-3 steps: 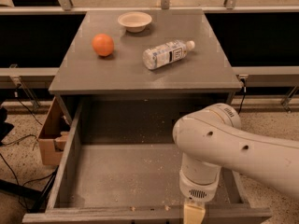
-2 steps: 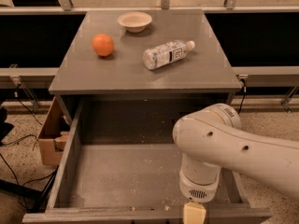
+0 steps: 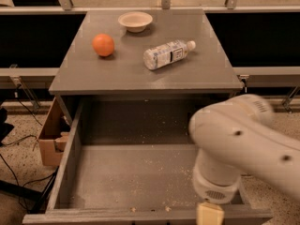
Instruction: Open top drawer
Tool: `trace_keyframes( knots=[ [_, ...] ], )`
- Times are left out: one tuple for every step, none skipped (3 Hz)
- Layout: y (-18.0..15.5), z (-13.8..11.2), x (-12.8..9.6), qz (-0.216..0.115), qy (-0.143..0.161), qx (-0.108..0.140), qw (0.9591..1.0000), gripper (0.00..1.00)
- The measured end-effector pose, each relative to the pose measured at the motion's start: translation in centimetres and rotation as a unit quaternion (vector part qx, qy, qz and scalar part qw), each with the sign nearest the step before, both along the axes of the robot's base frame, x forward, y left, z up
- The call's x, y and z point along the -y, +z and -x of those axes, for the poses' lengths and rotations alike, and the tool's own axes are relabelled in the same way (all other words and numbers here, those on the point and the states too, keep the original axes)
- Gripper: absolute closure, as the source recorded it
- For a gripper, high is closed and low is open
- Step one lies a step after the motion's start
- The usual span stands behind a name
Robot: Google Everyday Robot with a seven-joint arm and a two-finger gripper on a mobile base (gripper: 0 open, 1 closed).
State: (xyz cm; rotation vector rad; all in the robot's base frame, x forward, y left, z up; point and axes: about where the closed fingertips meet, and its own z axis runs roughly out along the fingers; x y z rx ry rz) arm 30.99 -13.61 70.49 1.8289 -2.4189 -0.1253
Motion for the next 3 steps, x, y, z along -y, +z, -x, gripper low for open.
trace_keyframes(
  knots=[
    [9.9,1.0,3.7,-0.004,-0.007,0.067,0.9977,0.0],
    [18.0,2.0,6.7,-0.011,0.01,0.098,0.9951,0.0],
    [24.1,1.4,8.7,-0.016,0.027,0.115,0.9928,0.0]
  ],
)
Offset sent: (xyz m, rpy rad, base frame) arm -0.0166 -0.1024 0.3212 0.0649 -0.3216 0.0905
